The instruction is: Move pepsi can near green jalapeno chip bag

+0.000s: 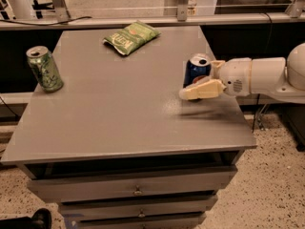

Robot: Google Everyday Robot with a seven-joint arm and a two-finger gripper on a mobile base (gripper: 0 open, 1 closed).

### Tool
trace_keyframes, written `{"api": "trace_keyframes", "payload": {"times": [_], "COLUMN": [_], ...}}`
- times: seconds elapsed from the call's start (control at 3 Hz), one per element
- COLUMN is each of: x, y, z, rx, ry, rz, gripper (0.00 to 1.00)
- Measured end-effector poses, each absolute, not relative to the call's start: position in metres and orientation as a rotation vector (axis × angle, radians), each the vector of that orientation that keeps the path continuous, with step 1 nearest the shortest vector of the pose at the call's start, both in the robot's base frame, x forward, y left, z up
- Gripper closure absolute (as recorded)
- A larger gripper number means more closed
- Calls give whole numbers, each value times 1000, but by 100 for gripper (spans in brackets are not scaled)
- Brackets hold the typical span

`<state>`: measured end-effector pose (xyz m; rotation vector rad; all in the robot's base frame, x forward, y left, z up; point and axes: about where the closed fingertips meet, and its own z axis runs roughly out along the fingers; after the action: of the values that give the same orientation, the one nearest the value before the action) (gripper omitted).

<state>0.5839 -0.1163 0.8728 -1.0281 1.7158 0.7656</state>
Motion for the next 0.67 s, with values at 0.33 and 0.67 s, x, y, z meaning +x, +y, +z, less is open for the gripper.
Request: {"api": "trace_keyframes", "payload": {"times": [0.33,0.67], "x": [590,603], "y": [-107,-100], "z": [875,889], "rx": [-1004,-1003], "ry": [1655,1599], "rz": [805,808], "gripper": [43,65]}}
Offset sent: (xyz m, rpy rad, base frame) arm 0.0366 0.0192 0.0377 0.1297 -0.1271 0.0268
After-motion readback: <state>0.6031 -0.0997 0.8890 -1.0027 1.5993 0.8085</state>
